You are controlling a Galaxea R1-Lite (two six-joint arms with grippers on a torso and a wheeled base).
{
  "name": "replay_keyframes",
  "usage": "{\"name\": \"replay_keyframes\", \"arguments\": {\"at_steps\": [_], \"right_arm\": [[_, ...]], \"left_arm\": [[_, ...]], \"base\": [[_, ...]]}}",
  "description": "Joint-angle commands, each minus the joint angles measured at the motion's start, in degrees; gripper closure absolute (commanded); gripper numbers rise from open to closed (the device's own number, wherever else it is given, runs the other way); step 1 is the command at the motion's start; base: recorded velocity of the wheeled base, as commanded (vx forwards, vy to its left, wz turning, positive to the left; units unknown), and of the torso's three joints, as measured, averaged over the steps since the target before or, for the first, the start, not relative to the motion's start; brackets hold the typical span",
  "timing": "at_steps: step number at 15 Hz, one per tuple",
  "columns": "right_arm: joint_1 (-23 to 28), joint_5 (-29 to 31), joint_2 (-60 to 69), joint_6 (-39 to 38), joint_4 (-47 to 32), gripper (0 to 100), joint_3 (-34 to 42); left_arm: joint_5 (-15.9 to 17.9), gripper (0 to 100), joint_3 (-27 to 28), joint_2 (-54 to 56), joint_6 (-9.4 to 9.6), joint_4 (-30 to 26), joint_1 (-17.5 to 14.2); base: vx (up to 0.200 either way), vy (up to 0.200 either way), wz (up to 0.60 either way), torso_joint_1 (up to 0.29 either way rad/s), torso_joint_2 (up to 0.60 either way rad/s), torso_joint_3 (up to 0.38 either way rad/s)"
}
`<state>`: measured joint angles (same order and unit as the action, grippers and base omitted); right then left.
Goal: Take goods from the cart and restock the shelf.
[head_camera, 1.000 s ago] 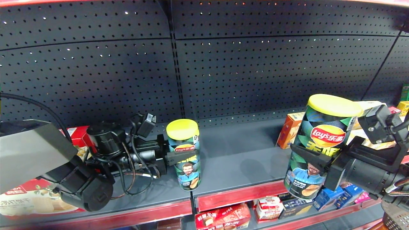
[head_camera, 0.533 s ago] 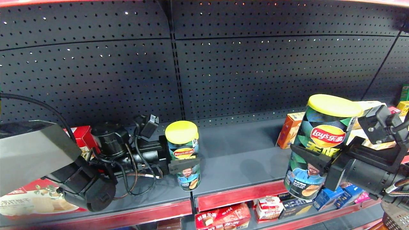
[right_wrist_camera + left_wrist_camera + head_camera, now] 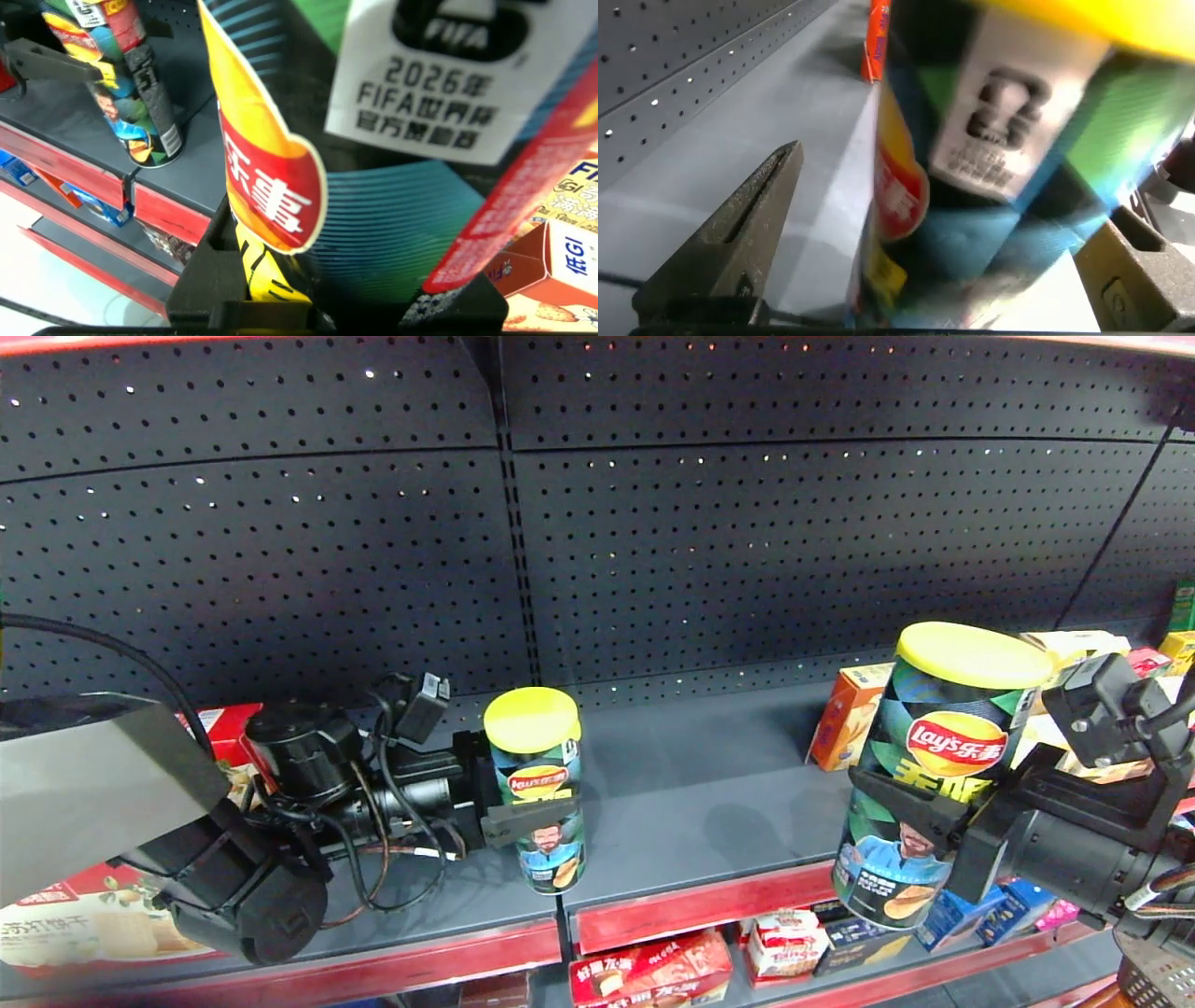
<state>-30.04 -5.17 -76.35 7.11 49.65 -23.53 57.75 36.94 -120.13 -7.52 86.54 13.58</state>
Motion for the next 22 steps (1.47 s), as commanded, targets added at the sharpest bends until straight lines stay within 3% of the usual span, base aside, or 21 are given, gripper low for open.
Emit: {"name": "replay_keyframes", "arguments": {"at_steps": [1, 2, 10, 12, 14, 17, 18, 20, 22], "right_arm": [[-0.02, -0.02, -0.03, 0.01, 0.01, 100, 0.06], [-0.02, -0.02, -0.03, 0.01, 0.09, 100, 0.15], [0.95, -0.02, -0.03, 0.01, 0.09, 100, 0.24], [1.56, -0.1, -0.12, 0.01, 0.09, 100, 0.24], [1.56, -0.1, -0.2, 0.01, 0.09, 100, 0.24], [1.82, -0.02, -0.03, 0.01, 0.09, 100, 0.15], [2.26, -0.02, 0.06, 0.01, 0.18, 100, 0.24], [2.53, -0.02, 0.06, 0.01, 0.18, 100, 0.06], [2.53, 0.33, -0.03, 0.1, 0.18, 100, -0.11]], "left_arm": [[0.0, 0, -2.13, 0.16, -0.04, 1.26, -0.57], [0.0, 0, -4.59, 0.24, -0.04, 3.46, -1.36], [-0.62, 0, -16.11, 13.78, -0.04, 3.46, -8.92], [-6.86, 0, -20.33, 18.52, -0.56, 3.46, -9.98], [-14.68, 0, -21.38, 21.69, -2.94, 3.46, -9.27], [-21.71, 0, -22.08, 27.31, -4.52, 3.46, -9.27], [-27.42, 0, -23.05, 31.18, -4.52, 1.79, -9.27], [-31.91, 0, -23.58, 36.54, -4.34, -3.84, -9.45], [-40.52, 0, -23.05, 50.08, -3.9, -21.15, -9.45]], "base": [[0.0, 0.0, 0.0, 0.0, 0.0, 0.0], [0.0, 0.0, 0.0, 0.0, 0.0, 0.0], [0.0, 0.0, 0.0, 0.0, 0.0, 0.0], [0.0, 0.0, 0.0, 0.0, 0.0, 0.0], [0.0, 0.0, 0.0, 0.0, 0.0, 0.0], [0.0, 0.0, 0.0, 0.0, 0.0, 0.0], [0.0, 0.0, 0.0, 0.0, 0.0, 0.0], [0.0, 0.0, 0.0, 0.0, 0.0, 0.0], [0.0, 0.0, 0.0, 0.0, 0.0, 0.0]]}}
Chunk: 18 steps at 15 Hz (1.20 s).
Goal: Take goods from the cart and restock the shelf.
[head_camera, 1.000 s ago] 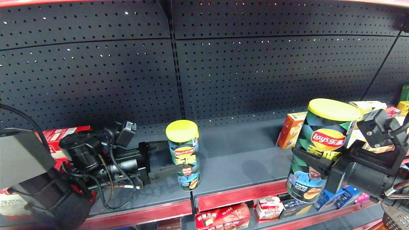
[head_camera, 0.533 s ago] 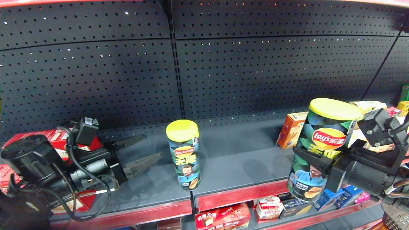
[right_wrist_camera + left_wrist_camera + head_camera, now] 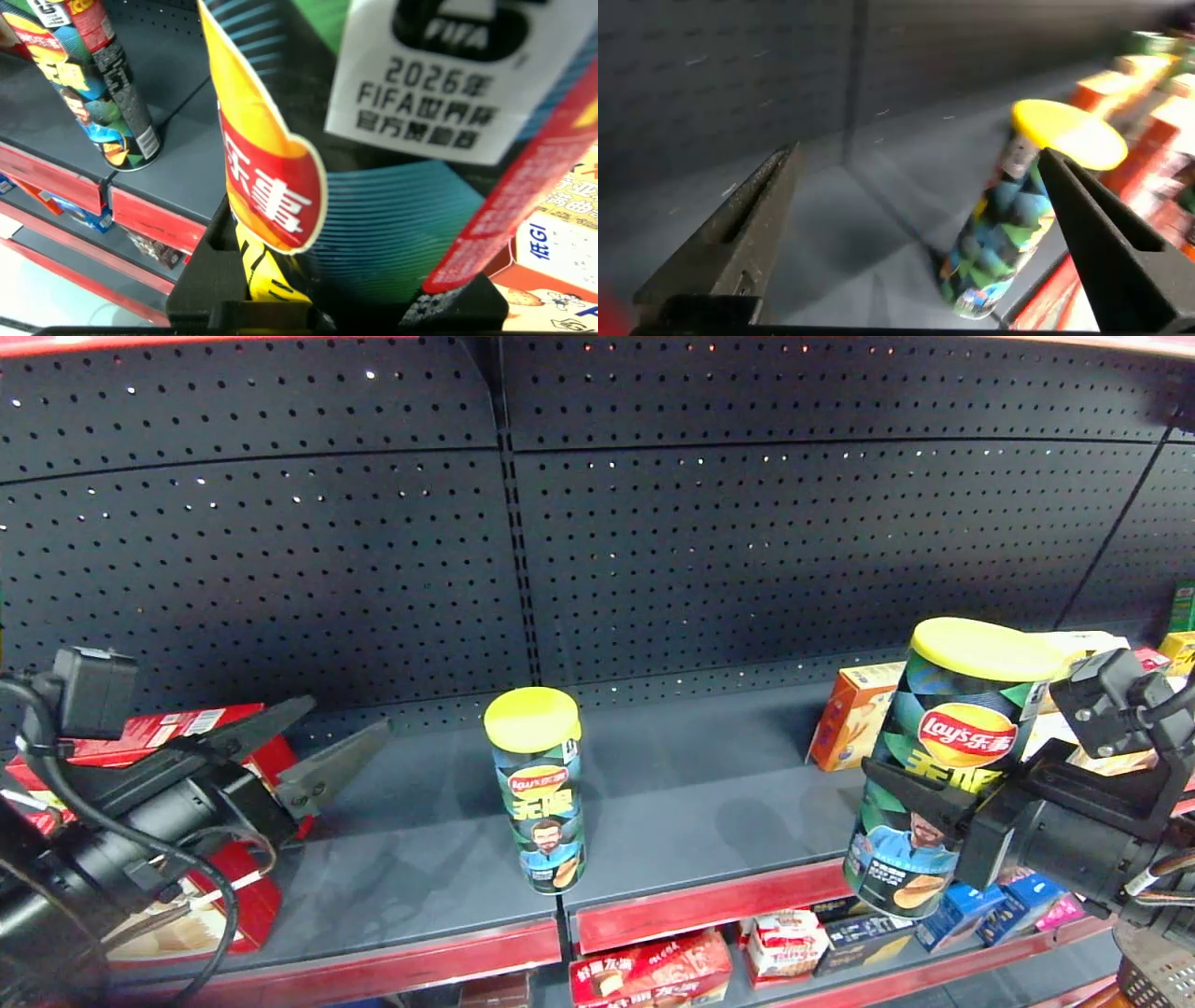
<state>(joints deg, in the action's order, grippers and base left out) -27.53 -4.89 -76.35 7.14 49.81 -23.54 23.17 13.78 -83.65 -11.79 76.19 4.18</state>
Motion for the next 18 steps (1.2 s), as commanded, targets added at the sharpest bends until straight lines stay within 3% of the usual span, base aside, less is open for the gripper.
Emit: {"name": "replay_keyframes", "arguments": {"at_steps": [1, 2, 3, 4, 5, 7, 10, 12, 13, 14, 16, 17, 18], "right_arm": [[0.02, 0.05, -0.03, 0.06, -0.06, 100, -0.28], [0.02, 0.05, -0.12, 0.06, -0.06, 100, -0.45], [0.02, 0.05, -0.2, 0.06, -0.06, 100, -0.54], [0.02, -0.03, -0.64, 0.06, -0.06, 100, -0.72], [0.02, -0.03, -0.91, 0.06, 0.02, 100, -0.98], [0.02, -0.03, -1.08, 0.06, 0.29, 100, -1.42], [0.1, 0.05, -1.08, 0.06, 0.37, 100, -1.68], [0.46, 0.05, -1.26, 0.06, 0.02, 100, -2.65], [0.46, 0.14, -1.26, 0.06, 0.02, 100, -2.65], [0.54, 0.23, -1.35, 0.06, 0.2, 100, -2.65], [0.81, 0.23, -1.26, -0.02, 0.29, 100, -2.65], [0.9, 0.23, -1.35, -0.02, 0.2, 100, -3.09], [0.98, 0.32, -1.52, -0.02, 0.2, 100, -3.44]], "left_arm": [[-10.34, 0, 0.9, 20.02, 0.98, -21.26, -0.05], [-13.59, 0, 3.1, 29.51, 1.42, -34.88, 0.21], [-13.51, 0, 3.71, 31.8, 1.42, -37.96, 0.21], [-14.21, 0, 5.82, 40.15, 1.42, -48.42, -0.14], [-16.49, 0, 5.91, 44.8, 1.51, -53.43, -1.11], [-21.24, 0, 4.95, 50.87, 1.42, -58.44, -2.69], [-21.5, 0, 0.9, 57.02, 1.94, -60.11, -4.62], [-22.91, 0, -1.65, 63.09, 6.08, -64.41, -4.71], [-23.0, 0, -1.65, 63.52, 6.43, -64.85, -4.71], [-23.79, 0, -2.09, 69.68, 8.71, -72.85, -4.71], [-23.79, 0, -2.17, 74.25, 8.89, -77.95, -4.88], [-23.7, 0, -3.67, 79.52, 8.98, -83.31, -6.11], [-24.58, 0, -4.81, 80.58, 9.24, -84.37, -6.29]], "base": [[0.0, 0.0, 0.0, 0.0, 0.0, 0.0], [0.0, 0.0, 0.0, 0.0, 0.0, 0.0], [0.0, 0.0, 0.0, 0.0, 0.0, 0.0], [0.0, 0.0, 0.0, 0.0, 0.0, 0.0], [0.0, 0.0, 0.0, 0.0, 0.0, 0.0], [0.0, 0.0, 0.0, 0.0, 0.0, 0.0], [0.0, 0.0, 0.0, 0.0, 0.0, 0.0], [0.0, 0.0, 0.0, 0.0, 0.0, 0.0], [0.0, 0.0, 0.0, 0.0, 0.0, 0.0], [0.0, 0.0, 0.0, 0.0, 0.0, 0.0], [0.0, 0.0, 0.0, 0.0, 0.0, 0.0], [0.0, 0.0, 0.0, 0.0, 0.0, 0.0], [0.0, 0.0, 0.0, 0.0, 0.0, 0.0]]}}
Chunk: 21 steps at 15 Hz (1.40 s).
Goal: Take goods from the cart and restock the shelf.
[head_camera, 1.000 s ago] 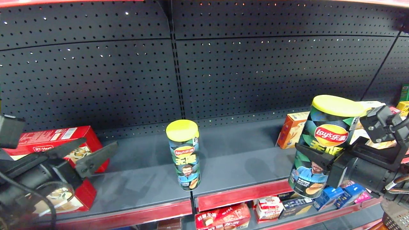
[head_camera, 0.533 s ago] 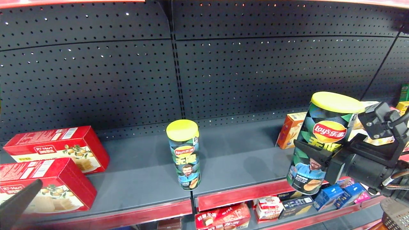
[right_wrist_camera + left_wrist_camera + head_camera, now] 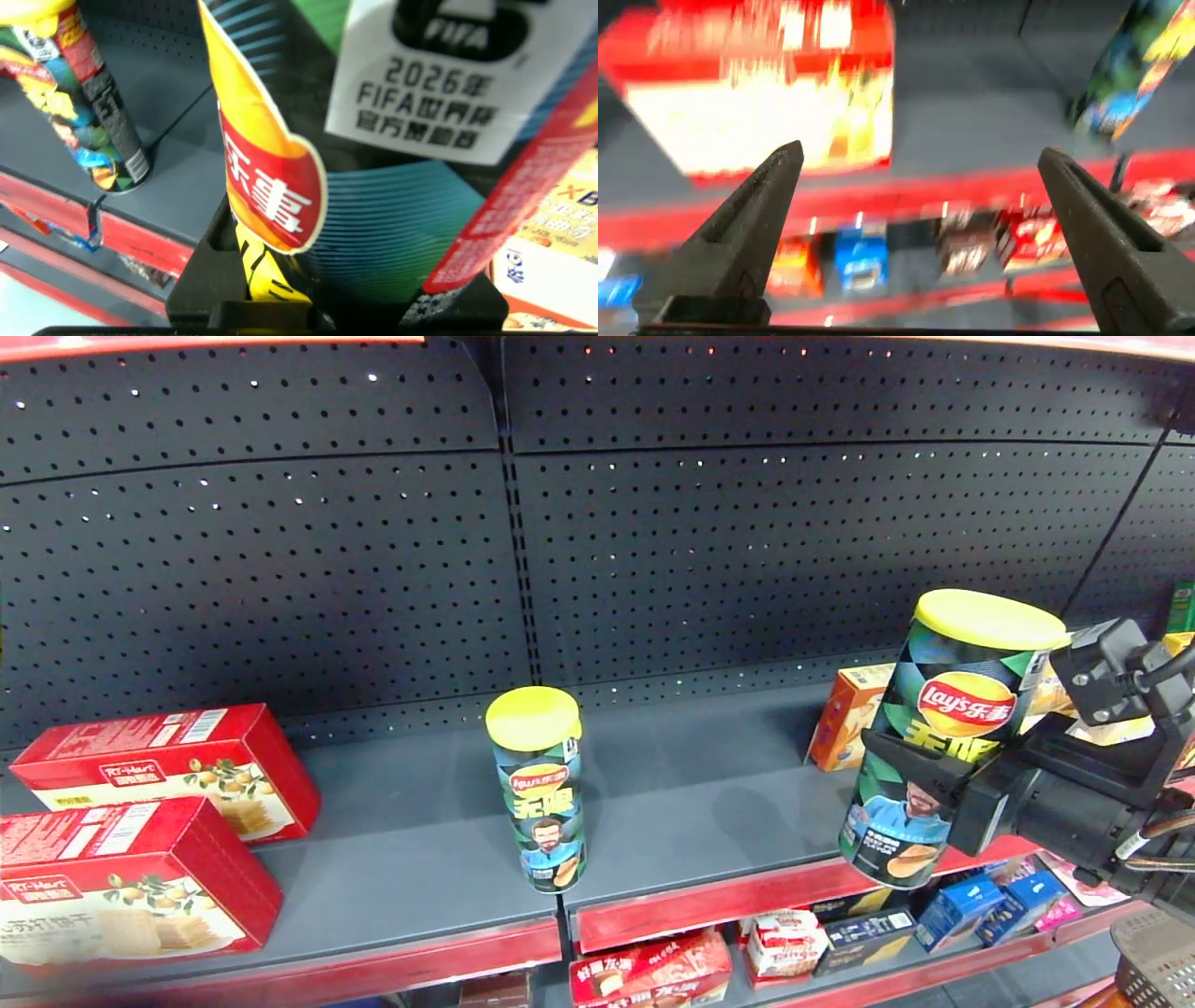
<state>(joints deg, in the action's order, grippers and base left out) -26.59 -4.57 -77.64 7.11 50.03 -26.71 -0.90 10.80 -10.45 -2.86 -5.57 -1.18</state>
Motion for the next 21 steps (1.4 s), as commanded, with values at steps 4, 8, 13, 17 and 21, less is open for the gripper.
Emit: {"name": "replay_keyframes", "arguments": {"at_steps": [4, 8, 13, 17, 21], "right_arm": [[0.31, 0.26, -3.13, 0.01, 0.16, 100, -3.52], [-0.83, 5.1, -9.02, -1.75, -0.02, 100, -11.0], [-1.98, 5.01, -13.85, -2.62, 1.03, 100, -14.16], [-2.24, 4.92, -14.56, -4.03, 1.47, 100, -13.54], [-3.03, 5.01, -14.47, -3.5, 2.35, 100, -13.02]], "left_arm": [[-8.06, 0, -7.2, 7.11, 1.28, 0.56, -1.01], [-8.24, 0, -7.55, 7.11, -1.0, 1.79, -0.93], [-6.92, 0, -9.13, 10.45, -0.91, 3.9, 1.27], [-6.92, 0, -9.39, 10.45, -0.83, 4.34, 1.27], [-6.92, 0, -9.39, 10.45, -0.83, 4.34, 1.27]], "base": [[0.0, 0.0, 0.0, 0.0, 0.0, 0.0], [0.0, 0.0, 0.0, 0.0, 0.0, 0.0], [0.0, 0.0, 0.0, 0.0, 0.0, 0.0], [0.0, 0.0, 0.0, 0.0, 0.0, 0.0], [0.0, 0.0, 0.0, 0.0, 0.0, 0.0]]}}
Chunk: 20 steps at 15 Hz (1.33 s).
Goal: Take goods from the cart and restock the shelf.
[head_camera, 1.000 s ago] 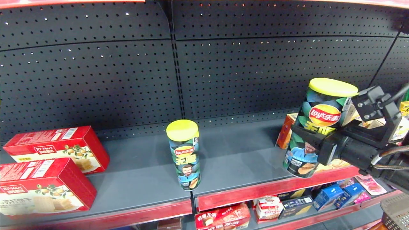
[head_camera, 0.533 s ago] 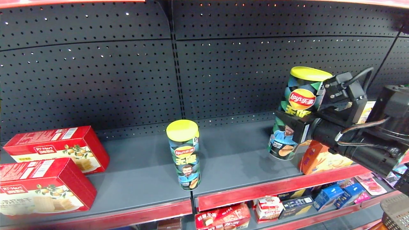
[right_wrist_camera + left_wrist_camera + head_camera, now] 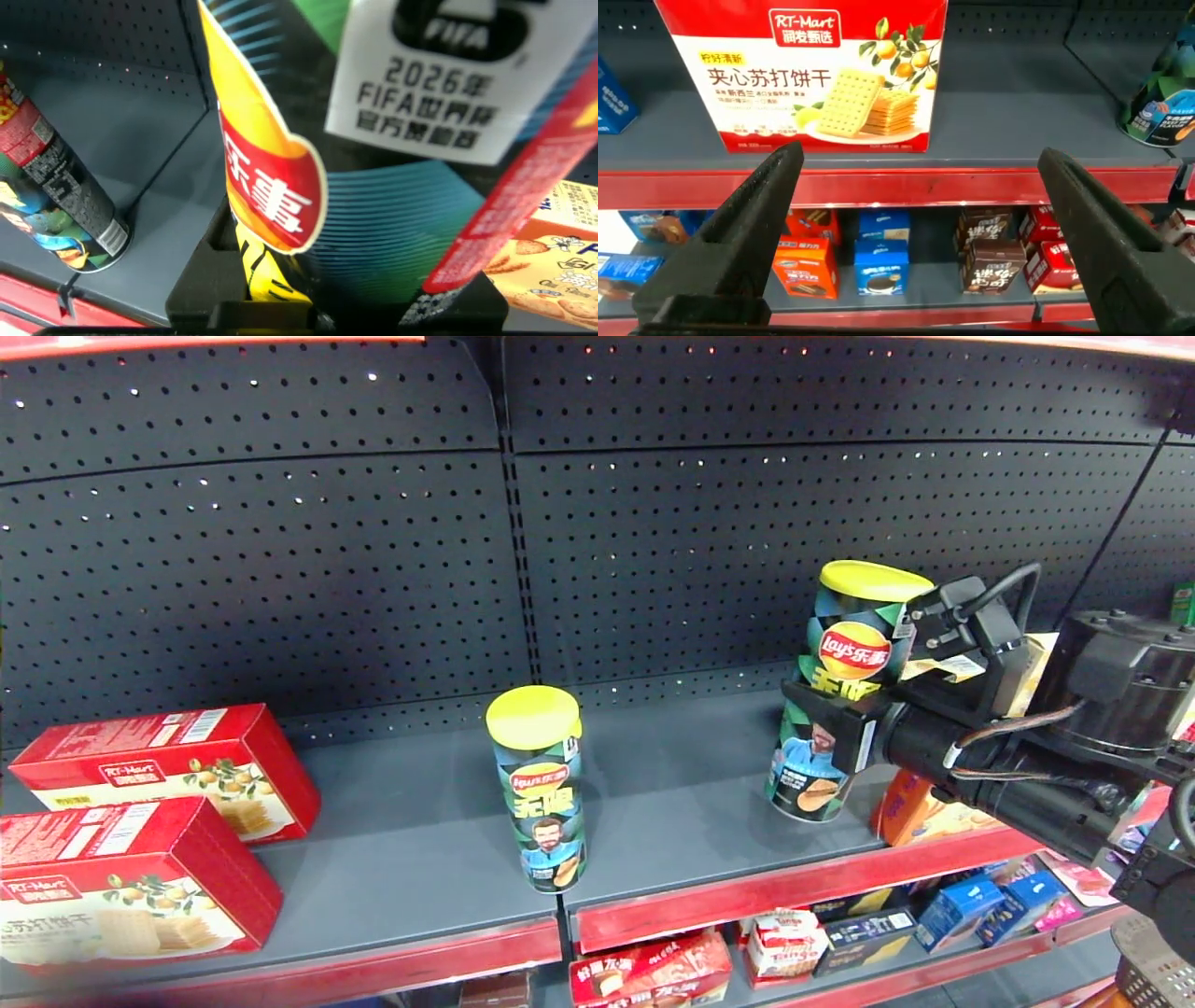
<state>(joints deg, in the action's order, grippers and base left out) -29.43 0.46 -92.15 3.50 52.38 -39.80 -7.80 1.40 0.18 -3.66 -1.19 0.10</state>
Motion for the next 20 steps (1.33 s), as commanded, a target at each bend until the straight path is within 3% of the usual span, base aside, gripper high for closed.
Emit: {"name": "replay_keyframes", "arguments": {"at_steps": [1, 4, 5, 8, 10, 20], "right_arm": [[-0.37, 0.33, 0.13, 0.28, -0.09, 100, -0.01], [-0.63, 1.21, 0.48, 0.46, -0.09, 100, -0.72], [-0.45, 5.25, 1.01, 1.86, 0.0, 100, 0.16], [-0.1, 6.74, 1.8, 4.5, 0.0, 100, 0.87], [-0.1, 10.96, 2.5, 6.35, 0.0, 100, 2.8], [-0.19, 9.82, 2.32, 6.35, 0.09, 100, 3.06]], "left_arm": [[-0.02, 0, 0.0, -0.18, -0.03, -0.04, -0.01], [-0.02, 0, 0.0, -0.18, -0.03, -0.04, -0.01], [-0.02, 0, 0.0, -0.18, -0.03, -0.04, -0.1], [0.07, 0, 0.0, -0.18, 0.05, -0.04, -0.01], [0.07, 0, 0.0, -0.18, 0.05, -0.04, -0.01], [0.51, 0, 0.0, -0.18, 0.14, -0.04, -0.1]], "base": [[0.0, 0.0, 0.0, 0.0, 0.0, 0.0], [0.0, 0.0, 0.0, 0.0, 0.0, 0.0], [0.0, 0.0, 0.0, 0.0, 0.0, 0.0], [0.0, 0.0, 0.0, 0.0, 0.0, 0.0], [0.0, 0.0, 0.0, 0.0, 0.0, 0.0], [0.0, 0.0, 0.24, 0.002, 0.0, 0.001]]}}
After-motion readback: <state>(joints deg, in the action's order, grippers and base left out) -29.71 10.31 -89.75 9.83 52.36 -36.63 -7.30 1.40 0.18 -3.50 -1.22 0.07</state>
